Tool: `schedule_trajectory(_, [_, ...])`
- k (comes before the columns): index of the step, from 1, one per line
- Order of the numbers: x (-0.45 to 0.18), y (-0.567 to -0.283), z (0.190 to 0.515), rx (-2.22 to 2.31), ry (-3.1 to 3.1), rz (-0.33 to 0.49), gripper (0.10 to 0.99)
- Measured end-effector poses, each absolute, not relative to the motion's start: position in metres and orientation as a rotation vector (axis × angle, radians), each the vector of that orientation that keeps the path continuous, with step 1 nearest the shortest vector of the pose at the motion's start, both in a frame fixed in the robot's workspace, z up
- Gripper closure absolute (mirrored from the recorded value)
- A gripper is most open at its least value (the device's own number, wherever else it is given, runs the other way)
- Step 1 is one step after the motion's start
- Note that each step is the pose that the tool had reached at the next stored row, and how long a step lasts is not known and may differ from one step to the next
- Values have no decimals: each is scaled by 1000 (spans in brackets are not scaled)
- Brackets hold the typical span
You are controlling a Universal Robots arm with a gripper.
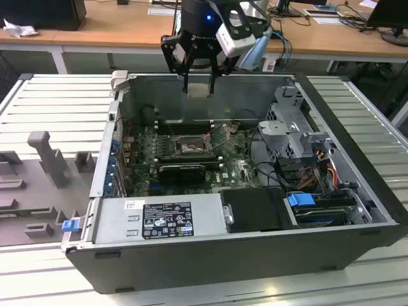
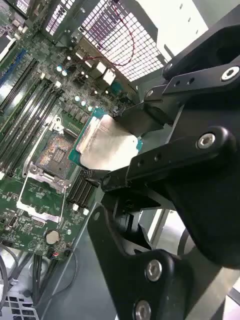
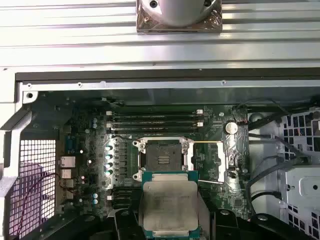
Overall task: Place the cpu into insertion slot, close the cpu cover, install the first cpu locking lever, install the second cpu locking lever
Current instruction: 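Place the cpu into insertion slot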
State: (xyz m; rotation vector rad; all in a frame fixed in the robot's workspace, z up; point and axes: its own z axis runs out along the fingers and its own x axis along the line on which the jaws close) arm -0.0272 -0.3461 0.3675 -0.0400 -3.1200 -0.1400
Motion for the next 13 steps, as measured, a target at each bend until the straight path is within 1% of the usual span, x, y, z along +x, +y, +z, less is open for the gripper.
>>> schedule_trajectory(6, [-27, -346, 367, -253, -3116, -142, 561])
schedule_trajectory(13, [-27, -346, 362, -266, -3114, -141, 561])
